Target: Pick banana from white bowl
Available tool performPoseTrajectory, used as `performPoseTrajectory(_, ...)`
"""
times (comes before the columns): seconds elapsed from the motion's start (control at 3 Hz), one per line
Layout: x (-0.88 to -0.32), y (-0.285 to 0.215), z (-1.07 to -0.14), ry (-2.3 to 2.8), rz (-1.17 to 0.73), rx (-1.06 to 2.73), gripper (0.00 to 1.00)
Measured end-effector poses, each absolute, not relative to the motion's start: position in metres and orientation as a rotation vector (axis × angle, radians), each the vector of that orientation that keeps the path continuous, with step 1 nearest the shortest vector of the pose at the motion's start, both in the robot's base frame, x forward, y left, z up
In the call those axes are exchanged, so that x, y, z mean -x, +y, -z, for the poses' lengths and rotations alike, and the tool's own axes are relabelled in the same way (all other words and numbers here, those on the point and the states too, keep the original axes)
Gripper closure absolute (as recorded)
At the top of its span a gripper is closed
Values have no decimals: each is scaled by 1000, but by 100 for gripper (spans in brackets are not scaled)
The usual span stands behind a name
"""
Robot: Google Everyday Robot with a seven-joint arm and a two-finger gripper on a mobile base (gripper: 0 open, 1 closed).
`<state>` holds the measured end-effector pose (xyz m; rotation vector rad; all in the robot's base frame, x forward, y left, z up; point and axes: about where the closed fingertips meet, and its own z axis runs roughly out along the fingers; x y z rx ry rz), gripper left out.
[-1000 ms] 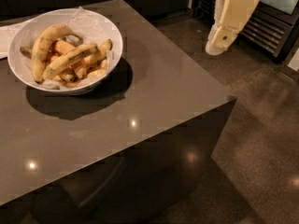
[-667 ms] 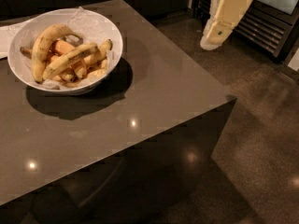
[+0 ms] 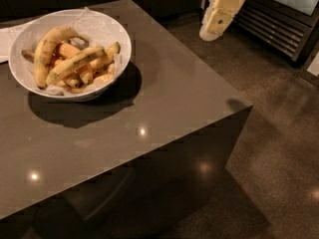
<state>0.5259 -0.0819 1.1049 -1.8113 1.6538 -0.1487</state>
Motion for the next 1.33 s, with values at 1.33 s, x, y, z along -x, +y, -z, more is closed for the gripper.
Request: performPoseTrajectory(1.33,-531,-37,-1124,1509,99,1846,0)
